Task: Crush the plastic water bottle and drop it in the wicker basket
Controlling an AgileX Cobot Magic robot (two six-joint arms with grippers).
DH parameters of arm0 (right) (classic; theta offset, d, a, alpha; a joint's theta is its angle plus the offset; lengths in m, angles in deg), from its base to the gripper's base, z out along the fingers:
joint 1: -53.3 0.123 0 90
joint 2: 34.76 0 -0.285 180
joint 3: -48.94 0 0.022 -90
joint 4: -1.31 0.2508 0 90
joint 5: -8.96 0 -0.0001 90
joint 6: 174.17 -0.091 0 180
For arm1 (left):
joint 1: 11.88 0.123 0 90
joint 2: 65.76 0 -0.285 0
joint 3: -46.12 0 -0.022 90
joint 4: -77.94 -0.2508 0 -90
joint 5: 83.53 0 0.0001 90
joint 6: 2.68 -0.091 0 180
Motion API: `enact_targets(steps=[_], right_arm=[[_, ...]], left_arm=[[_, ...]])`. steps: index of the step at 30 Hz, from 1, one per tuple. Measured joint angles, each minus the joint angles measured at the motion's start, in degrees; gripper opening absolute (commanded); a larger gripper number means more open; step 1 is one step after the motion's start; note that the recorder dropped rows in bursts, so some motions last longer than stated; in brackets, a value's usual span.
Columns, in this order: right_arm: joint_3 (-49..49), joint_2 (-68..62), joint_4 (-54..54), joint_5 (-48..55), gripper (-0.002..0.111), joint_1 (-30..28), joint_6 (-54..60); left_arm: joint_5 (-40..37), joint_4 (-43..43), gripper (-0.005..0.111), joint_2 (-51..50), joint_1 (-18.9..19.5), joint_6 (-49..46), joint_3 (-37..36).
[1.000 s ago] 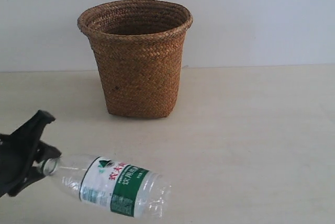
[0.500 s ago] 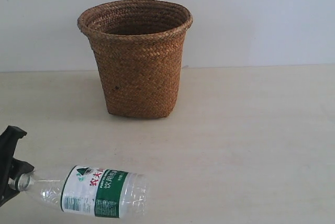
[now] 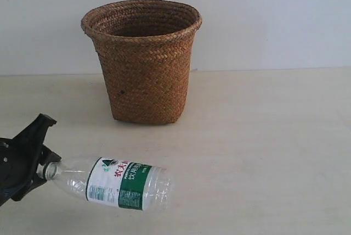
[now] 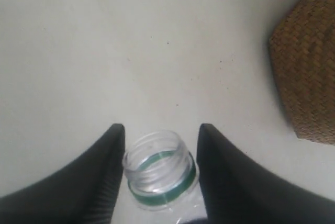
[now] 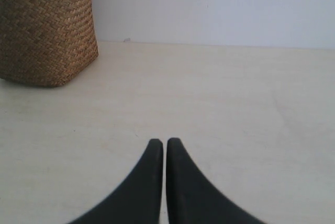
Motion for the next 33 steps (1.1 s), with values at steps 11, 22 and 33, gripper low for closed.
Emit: enact_targets(steps=[11, 22, 33], right_arm=[[0.0, 0.0, 0.0, 0.0, 0.0, 0.0, 0.0], [0.12, 0.0, 0.0, 0.0, 0.0, 0.0, 0.0], [0.25, 0.0, 0.0, 0.0, 0.0, 0.0, 0.0]], left_arm=[[-1.63, -4.92, 0.052, -3.04, 0.0, -10.29, 0.82], [-15.51, -51.17, 0.052, 3.52, 0.04, -44.48, 6.43], [-19.61, -92.71, 0.052, 4.02, 0.04, -61.47, 6.55]])
